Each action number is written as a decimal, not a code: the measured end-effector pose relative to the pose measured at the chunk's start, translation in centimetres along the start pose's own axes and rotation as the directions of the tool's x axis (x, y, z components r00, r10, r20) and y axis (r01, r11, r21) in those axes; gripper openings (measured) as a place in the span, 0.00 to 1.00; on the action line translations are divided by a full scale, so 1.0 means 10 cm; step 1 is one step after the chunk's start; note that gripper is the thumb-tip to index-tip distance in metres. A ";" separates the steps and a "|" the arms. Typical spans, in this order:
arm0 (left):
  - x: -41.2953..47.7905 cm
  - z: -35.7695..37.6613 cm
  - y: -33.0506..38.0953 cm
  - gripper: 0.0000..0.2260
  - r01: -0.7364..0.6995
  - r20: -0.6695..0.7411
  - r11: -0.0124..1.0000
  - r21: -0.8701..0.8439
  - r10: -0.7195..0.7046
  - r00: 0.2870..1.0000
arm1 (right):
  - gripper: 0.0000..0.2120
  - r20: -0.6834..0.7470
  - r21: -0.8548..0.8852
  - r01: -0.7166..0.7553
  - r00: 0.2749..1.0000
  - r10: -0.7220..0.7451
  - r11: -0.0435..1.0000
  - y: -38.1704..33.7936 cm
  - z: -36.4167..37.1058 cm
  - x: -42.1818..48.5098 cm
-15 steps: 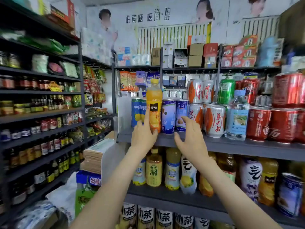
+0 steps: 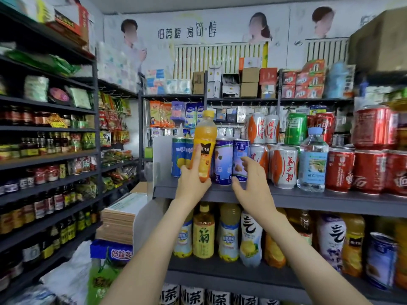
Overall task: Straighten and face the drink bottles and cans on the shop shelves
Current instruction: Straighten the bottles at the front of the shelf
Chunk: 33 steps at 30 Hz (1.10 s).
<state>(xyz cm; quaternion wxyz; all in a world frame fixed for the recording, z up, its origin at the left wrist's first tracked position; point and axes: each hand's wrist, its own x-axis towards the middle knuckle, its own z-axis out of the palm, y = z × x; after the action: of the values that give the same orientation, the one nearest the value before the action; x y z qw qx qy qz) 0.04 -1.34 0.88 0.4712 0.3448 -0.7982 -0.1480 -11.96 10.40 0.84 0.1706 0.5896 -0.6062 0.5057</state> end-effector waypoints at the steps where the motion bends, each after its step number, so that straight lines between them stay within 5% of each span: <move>1: -0.08 -0.03 0.00 0.42 -0.013 -0.035 1.000 -0.008 0.013 0.999 | 0.26 -0.001 0.044 -0.009 1.000 0.009 0.999 -0.04 0.03 0.00; 8: -0.88 -0.26 0.19 0.45 -0.133 -0.101 0.967 -0.217 0.113 0.988 | 0.38 0.188 0.492 -0.185 0.977 0.104 0.851 -0.47 0.06 -0.18; 11: -1.26 -0.21 0.21 0.47 -0.183 0.001 0.952 -0.246 0.189 0.982 | 0.30 0.271 0.606 -0.268 0.955 0.122 0.749 -0.43 -0.04 -0.41; 14: -1.51 -0.08 0.13 0.45 -0.167 0.172 0.914 -0.371 0.244 0.955 | 0.22 0.272 0.609 -0.350 0.935 0.227 0.712 -0.27 -0.17 -0.75; 18: -1.65 0.20 0.10 0.38 0.024 0.424 0.808 -0.588 0.283 0.860 | 0.20 0.298 0.551 -0.478 0.878 0.374 0.684 0.07 -0.35 -1.24; 25: -1.90 1.00 0.53 0.40 0.312 0.675 0.696 -0.647 0.333 0.659 | 0.20 0.303 0.536 -0.676 0.713 0.633 0.505 0.59 -0.93 -1.97; 28: -2.08 1.31 0.81 0.40 0.328 0.695 0.698 -0.636 0.335 0.636 | 0.20 0.325 0.492 -0.721 0.673 0.665 0.489 0.82 -1.30 -2.14; 33: -2.48 1.88 1.45 0.41 0.253 0.656 0.758 -0.601 0.287 0.698 | 0.13 0.299 0.369 -0.748 0.658 0.692 0.552 1.23 -2.01 -2.39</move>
<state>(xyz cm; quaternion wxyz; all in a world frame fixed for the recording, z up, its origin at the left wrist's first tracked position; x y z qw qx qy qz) -14.13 24.52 -16.72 0.2132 0.0651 -0.8161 -0.5332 -24.80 37.23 -14.80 -0.2332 0.3405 -0.6642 0.6232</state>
